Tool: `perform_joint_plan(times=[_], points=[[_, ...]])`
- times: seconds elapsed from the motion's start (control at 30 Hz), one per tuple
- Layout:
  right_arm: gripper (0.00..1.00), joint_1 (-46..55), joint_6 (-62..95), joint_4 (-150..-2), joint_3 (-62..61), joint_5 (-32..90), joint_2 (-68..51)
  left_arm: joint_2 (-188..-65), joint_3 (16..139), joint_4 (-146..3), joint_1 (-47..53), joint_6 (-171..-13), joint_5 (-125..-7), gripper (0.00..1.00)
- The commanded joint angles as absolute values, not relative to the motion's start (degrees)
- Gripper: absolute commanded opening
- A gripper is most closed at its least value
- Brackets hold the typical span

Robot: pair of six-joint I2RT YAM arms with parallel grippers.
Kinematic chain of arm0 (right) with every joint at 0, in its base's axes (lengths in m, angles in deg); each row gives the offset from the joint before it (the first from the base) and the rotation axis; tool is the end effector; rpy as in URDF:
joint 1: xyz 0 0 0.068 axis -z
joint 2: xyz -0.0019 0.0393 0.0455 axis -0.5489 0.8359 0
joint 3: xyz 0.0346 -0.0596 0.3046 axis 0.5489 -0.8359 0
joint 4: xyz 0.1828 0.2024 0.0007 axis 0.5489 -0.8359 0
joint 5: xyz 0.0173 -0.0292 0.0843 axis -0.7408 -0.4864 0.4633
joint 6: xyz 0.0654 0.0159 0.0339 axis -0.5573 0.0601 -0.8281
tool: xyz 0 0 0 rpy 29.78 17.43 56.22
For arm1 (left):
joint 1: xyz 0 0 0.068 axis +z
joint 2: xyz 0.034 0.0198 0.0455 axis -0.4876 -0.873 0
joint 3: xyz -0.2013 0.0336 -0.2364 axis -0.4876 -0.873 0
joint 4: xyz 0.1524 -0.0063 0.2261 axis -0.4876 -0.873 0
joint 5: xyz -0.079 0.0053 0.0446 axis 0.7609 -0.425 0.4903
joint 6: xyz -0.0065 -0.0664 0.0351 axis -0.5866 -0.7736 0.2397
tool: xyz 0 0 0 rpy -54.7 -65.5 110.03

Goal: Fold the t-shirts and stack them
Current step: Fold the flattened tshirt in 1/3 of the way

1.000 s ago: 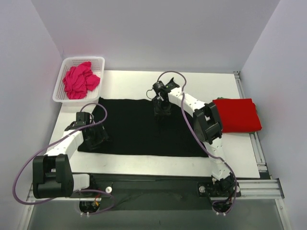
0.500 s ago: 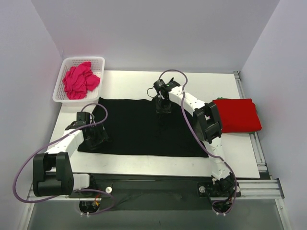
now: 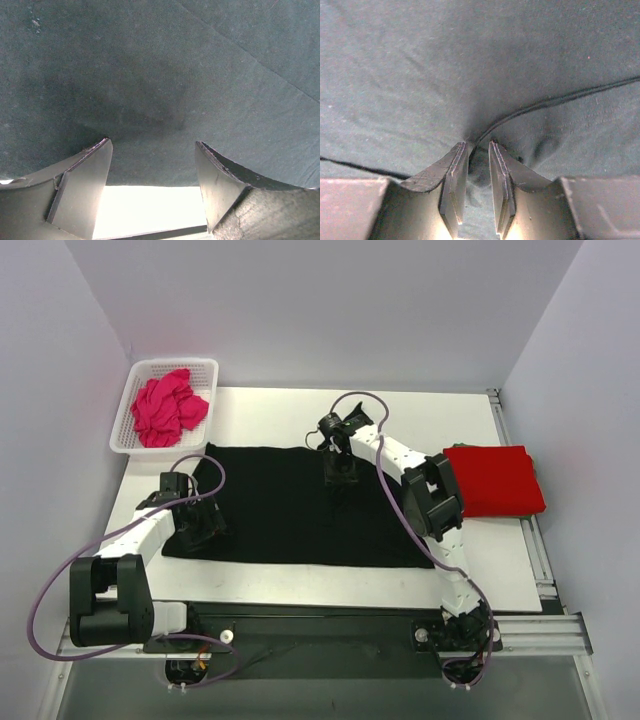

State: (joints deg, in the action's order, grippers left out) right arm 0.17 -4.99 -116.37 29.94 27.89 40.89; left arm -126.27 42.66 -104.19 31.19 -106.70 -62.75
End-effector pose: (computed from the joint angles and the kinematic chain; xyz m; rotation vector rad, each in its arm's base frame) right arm 0.4428 0.2982 0.1727 -0.1523 2.7866 0.4648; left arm 0.2333 -0.0043 0.1714 -0.6395 2.7173 -0.3826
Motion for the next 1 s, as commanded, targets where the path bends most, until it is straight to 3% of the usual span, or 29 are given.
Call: perform_joint_plan(times=[0.0,0.33,0.97], points=[[0.25,-0.37,-4.60,-118.80,29.59,25.87,35.51,-126.49,44.65,-103.44,31.56,-105.65,-61.99,0.78],[0.35,-1.86,-2.93,-118.80,27.57,23.68,33.57,-126.75,44.56,-103.27,31.56,-105.74,-61.73,0.78],[0.35,-3.18,-1.35,-120.73,28.00,21.30,36.47,-126.49,44.56,-103.27,31.56,-105.65,-61.56,0.78]])
